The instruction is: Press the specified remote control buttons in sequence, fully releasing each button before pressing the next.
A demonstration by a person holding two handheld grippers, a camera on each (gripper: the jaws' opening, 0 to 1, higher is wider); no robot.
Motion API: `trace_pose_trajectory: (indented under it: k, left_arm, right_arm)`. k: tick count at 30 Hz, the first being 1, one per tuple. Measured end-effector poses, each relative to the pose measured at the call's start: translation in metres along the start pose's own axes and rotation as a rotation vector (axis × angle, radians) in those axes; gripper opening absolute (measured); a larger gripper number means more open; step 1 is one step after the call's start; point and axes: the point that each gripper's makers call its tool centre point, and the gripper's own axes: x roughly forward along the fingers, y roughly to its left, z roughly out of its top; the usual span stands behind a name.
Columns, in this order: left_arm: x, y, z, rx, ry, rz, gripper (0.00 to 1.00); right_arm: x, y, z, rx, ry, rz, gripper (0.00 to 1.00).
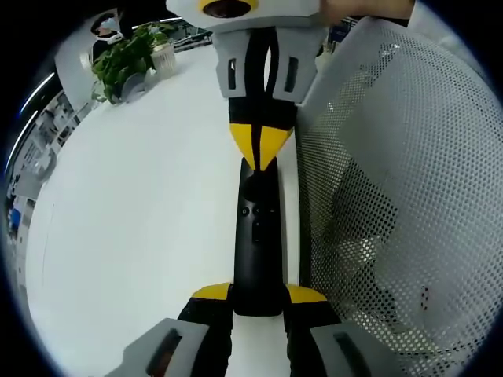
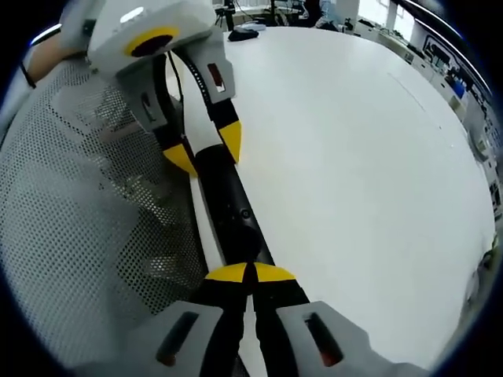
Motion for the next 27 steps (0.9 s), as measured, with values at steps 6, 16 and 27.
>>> trace_pose_trajectory:
  k: [6,16,27]
  left_arm:
    - [-0.0001,-0.0002,0.0000,-0.003,-0.001,0.001,0.25]
    - [-0.0004,-0.0002,0.0000,-0.002,-0.003,-0.001,0.25]
    - [-0.0011,-0.0002,0.0002,0.000,-0.001,-0.001,0.25]
  right_arm:
    - [0.0002,0.0008,0.0004,-0.025,0.014,0.013,0.00]
    - [0.0028,0.0085,0.0073,-0.084,0.010,0.007,0.01]
    - [0.0035,0.0054,0.0088,-0.178,0.047,-0.025,0.00]
